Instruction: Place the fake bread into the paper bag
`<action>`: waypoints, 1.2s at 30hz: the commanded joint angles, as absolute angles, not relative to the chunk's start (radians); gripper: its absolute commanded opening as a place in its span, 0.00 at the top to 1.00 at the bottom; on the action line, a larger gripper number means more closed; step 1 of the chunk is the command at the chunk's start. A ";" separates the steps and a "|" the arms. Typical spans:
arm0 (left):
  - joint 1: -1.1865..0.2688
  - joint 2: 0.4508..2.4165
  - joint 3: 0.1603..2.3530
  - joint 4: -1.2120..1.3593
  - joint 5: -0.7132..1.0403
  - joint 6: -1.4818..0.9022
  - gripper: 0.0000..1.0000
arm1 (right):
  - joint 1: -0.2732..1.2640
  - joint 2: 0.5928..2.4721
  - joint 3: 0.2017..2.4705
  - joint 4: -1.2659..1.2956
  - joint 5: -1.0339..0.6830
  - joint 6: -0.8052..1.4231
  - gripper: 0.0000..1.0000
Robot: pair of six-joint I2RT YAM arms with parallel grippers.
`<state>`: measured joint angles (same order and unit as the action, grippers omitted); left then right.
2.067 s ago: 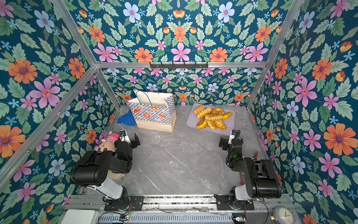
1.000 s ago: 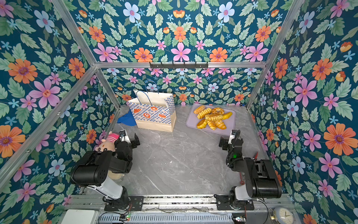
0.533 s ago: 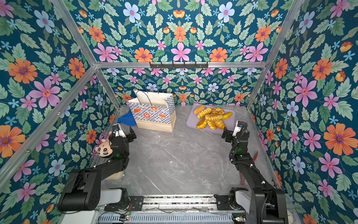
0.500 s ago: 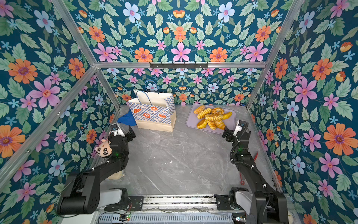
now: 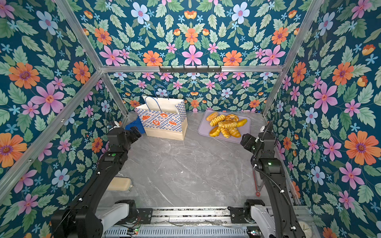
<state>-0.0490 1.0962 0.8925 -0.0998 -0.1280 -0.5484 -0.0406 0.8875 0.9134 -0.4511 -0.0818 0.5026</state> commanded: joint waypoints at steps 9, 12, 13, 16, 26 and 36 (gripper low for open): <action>-0.054 1.311 1.432 -0.469 0.007 -0.513 0.14 | 0.133 0.987 1.073 -0.565 -0.278 0.542 0.22; -0.051 1.434 1.620 -0.554 -0.039 -0.435 0.12 | 0.204 1.024 1.101 -0.577 -0.270 0.540 0.22; -0.051 1.478 1.686 -0.578 -0.040 -0.406 0.12 | 0.225 1.036 1.108 -0.580 -0.271 0.539 0.21; -0.049 1.630 1.904 -0.674 -0.011 -0.327 0.11 | 0.272 1.060 1.124 -0.588 -0.263 0.533 0.20; -0.023 1.979 2.321 -0.835 0.036 -0.190 0.11 | 0.311 1.068 1.140 -0.614 -0.303 0.556 0.19; -0.020 2.067 2.298 -0.786 0.139 -0.142 0.11 | 0.316 1.045 1.134 -0.629 -0.318 0.584 0.19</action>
<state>-0.0196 2.0567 2.3020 -0.8001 0.0940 -0.1757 0.3134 1.0496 1.1339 -0.6094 -0.3103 0.5652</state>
